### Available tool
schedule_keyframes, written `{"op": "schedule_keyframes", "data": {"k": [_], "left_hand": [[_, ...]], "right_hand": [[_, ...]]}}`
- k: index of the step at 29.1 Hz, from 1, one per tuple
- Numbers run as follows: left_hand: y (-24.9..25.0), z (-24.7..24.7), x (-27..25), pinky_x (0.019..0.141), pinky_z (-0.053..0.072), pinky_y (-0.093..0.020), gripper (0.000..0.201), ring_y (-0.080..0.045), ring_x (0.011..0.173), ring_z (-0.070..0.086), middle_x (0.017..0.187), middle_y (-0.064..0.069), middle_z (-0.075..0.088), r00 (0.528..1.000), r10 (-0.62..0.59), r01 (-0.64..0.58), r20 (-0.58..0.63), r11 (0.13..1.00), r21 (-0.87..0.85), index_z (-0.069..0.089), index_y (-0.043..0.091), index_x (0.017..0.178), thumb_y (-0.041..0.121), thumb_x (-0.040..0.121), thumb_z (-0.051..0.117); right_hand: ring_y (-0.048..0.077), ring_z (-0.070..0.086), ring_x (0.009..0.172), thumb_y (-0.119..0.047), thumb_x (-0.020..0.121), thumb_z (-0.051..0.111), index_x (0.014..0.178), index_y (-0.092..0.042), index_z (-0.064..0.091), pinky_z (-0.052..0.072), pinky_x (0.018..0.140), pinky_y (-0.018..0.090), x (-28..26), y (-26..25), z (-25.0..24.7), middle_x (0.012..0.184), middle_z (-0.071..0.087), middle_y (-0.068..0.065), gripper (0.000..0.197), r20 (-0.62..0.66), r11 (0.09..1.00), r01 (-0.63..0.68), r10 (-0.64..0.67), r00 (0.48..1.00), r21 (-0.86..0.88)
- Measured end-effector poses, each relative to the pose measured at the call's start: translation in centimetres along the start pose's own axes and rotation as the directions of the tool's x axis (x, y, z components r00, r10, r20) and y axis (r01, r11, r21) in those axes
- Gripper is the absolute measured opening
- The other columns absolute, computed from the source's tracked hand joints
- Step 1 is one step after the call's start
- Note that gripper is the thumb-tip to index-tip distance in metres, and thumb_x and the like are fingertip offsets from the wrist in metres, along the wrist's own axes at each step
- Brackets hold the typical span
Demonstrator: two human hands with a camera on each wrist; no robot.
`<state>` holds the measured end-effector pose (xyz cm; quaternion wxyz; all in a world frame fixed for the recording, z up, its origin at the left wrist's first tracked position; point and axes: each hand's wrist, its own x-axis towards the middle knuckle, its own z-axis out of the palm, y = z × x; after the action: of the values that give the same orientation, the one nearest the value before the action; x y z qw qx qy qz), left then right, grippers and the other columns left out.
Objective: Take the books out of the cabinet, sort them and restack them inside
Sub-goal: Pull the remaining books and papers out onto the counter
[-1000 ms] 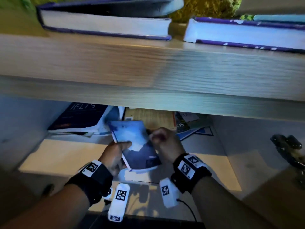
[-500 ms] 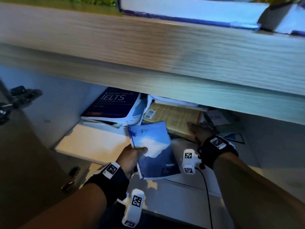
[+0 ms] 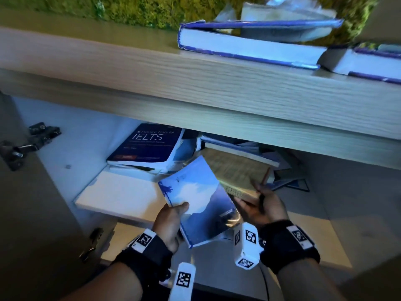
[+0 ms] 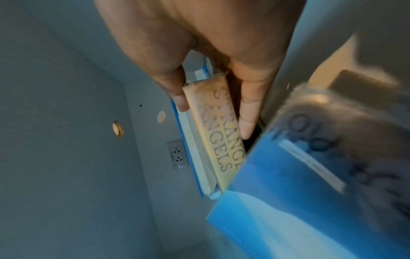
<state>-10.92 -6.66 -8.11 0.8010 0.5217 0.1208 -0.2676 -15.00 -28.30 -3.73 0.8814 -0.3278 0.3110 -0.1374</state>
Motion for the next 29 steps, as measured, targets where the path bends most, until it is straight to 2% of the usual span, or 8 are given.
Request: {"op": "schedule_keyframes", "data": {"k": [9,12,14,16,19,23,26,29], "left_hand": [[0.2,-1.5,-0.7,0.080,0.054,-0.044,0.020,-0.032,0.086,0.070,0.100,-0.010,0.076,0.997,0.070,-0.074,-0.045,0.993,-0.093,0.067,0.018,0.111,0.008,0.097,0.055],[0.5,0.0,-0.7,0.071,0.056,-0.039,0.022,-0.028,0.076,0.072,0.094,-0.015,0.073,0.997,0.066,-0.067,-0.038,0.998,-0.018,0.064,0.004,0.114,0.009,0.093,0.059],[1.0,0.4,-1.3,0.075,0.058,-0.038,0.027,-0.029,0.078,0.074,0.096,-0.015,0.074,0.998,0.056,-0.054,0.023,0.996,-0.065,0.065,0.007,0.114,0.027,0.099,0.058],[1.0,0.3,-1.5,0.094,0.054,-0.048,0.064,-0.035,0.104,0.071,0.114,-0.017,0.074,0.991,0.020,0.002,0.132,0.986,-0.166,0.066,0.017,0.124,0.069,0.093,0.043],[0.9,-0.7,-1.3,0.098,0.050,-0.056,0.078,-0.038,0.115,0.067,0.124,-0.015,0.070,0.978,0.085,-0.058,0.188,0.988,-0.145,0.062,0.026,0.131,0.081,0.080,0.045],[0.9,-2.4,0.5,0.093,0.052,-0.055,0.062,-0.037,0.112,0.068,0.124,-0.012,0.071,0.991,0.135,-0.135,-0.001,0.990,-0.034,0.065,0.018,0.126,0.044,0.072,0.083],[0.8,-3.3,0.4,0.081,0.054,-0.043,0.036,-0.035,0.103,0.071,0.114,-0.014,0.075,0.989,0.147,-0.147,0.005,0.989,-0.026,0.069,0.010,0.119,0.026,0.088,0.069],[0.7,-4.4,0.6,0.100,0.048,-0.057,0.051,-0.039,0.113,0.067,0.120,-0.015,0.072,0.988,0.151,-0.151,0.017,0.988,-0.014,0.068,0.010,0.123,0.034,0.078,0.076]], "right_hand": [[0.036,0.063,0.116,-0.018,0.098,0.055,0.100,-0.013,0.066,0.063,0.067,0.049,-6.7,-0.8,1.1,0.117,0.069,0.017,0.012,0.059,0.995,0.018,-0.024,0.998,0.100],[0.037,0.066,0.113,-0.018,0.099,0.055,0.107,-0.010,0.064,0.063,0.072,0.049,-8.9,1.4,2.1,0.121,0.070,0.020,0.015,0.139,0.988,-0.023,0.002,0.990,0.154],[0.036,0.071,0.103,-0.017,0.097,0.057,0.109,-0.008,0.066,0.062,0.076,0.049,-9.8,3.4,2.2,0.118,0.072,0.022,0.018,0.163,0.986,-0.041,0.014,0.987,0.162],[0.037,0.071,0.106,-0.016,0.092,0.061,0.117,-0.004,0.066,0.060,0.084,0.050,-9.9,5.9,2.0,0.124,0.069,0.023,0.028,0.172,0.984,-0.083,0.055,0.984,0.157],[0.027,0.070,0.108,-0.023,0.088,0.069,0.122,-0.008,0.069,0.064,0.078,0.038,-9.6,8.8,1.2,0.129,0.065,0.009,0.038,0.171,0.982,-0.164,0.177,0.969,-0.090],[0.016,0.057,0.056,-0.044,0.088,0.071,0.093,-0.016,0.068,0.049,0.055,0.029,-10.3,8.4,-0.7,0.074,0.059,0.008,0.029,0.165,0.679,-0.201,0.433,0.886,-0.706],[0.018,0.048,0.046,-0.020,0.097,0.063,0.074,-0.010,0.069,0.040,0.047,0.024,-8.5,5.1,-0.8,0.057,0.057,0.004,0.026,0.218,0.668,0.090,0.110,0.970,-0.738],[0.014,0.045,0.039,-0.021,0.096,0.064,0.064,-0.007,0.072,0.037,0.044,0.021,-5.8,0.8,0.1,0.050,0.057,0.004,0.036,0.262,0.610,0.311,-0.170,0.950,-0.729]]}}
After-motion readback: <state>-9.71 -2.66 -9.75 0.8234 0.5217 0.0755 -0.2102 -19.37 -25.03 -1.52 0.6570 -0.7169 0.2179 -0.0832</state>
